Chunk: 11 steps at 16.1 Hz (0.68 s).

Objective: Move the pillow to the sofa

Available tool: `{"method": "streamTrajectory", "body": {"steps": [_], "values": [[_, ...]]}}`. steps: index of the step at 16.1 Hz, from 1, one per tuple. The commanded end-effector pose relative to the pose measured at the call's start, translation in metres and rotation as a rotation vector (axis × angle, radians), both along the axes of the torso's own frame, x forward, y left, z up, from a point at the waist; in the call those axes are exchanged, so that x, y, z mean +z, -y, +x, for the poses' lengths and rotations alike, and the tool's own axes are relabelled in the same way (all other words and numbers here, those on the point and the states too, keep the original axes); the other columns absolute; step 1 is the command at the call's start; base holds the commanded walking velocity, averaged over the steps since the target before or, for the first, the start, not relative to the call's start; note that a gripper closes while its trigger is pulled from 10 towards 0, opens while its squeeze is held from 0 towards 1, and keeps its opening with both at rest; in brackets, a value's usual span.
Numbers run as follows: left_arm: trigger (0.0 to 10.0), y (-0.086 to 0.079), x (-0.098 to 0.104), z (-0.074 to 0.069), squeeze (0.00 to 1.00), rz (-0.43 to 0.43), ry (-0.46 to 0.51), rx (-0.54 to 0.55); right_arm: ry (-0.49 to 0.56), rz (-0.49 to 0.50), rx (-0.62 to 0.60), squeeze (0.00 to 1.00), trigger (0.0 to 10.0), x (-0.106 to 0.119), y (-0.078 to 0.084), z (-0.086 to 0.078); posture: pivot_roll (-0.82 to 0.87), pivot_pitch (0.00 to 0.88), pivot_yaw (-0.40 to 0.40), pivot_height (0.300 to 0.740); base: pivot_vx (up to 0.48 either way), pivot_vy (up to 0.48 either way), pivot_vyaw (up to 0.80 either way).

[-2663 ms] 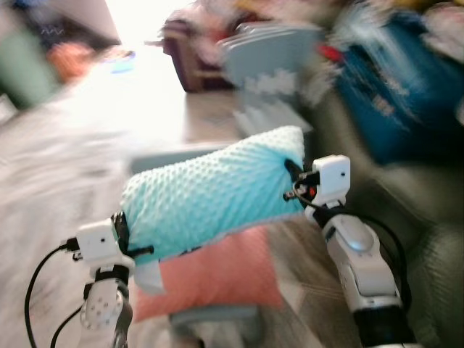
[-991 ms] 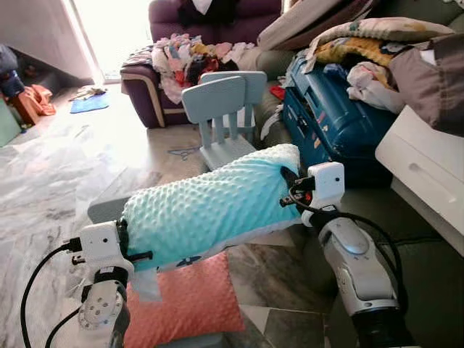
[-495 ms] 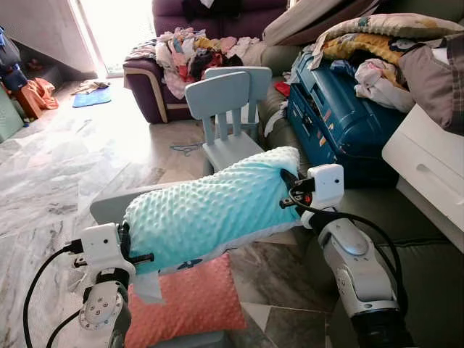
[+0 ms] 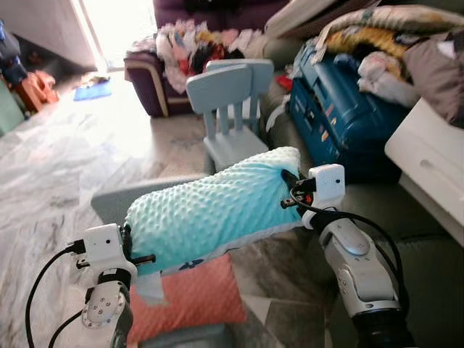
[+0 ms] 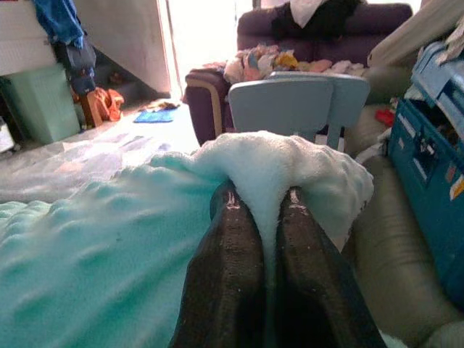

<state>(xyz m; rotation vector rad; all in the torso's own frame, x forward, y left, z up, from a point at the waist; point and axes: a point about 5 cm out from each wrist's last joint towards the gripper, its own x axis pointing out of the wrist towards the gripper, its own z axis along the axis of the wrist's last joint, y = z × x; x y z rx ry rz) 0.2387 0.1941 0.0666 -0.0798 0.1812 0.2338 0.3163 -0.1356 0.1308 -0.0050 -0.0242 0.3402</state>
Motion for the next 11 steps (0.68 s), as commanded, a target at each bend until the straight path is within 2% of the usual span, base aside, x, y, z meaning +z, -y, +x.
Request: {"method": "streamTrajectory", "body": {"steps": [1,11], "values": [[10.0,-0.0024,0.0034,0.0003,0.0,0.011,0.005,0.015,0.025,0.01,-0.005,0.0,10.0,0.0072,0.0006,0.0003,-0.21,0.0,0.072,0.74,-0.345,0.0,0.0],[10.0,-0.0005,0.001,-0.0002,0.0,-0.009,-0.005,0.025,0.021,0.006,-0.003,0.0,10.0,0.0073,0.0009,0.0006,-0.21,0.0,0.068,0.74,-0.369,0.0,0.0]]}}
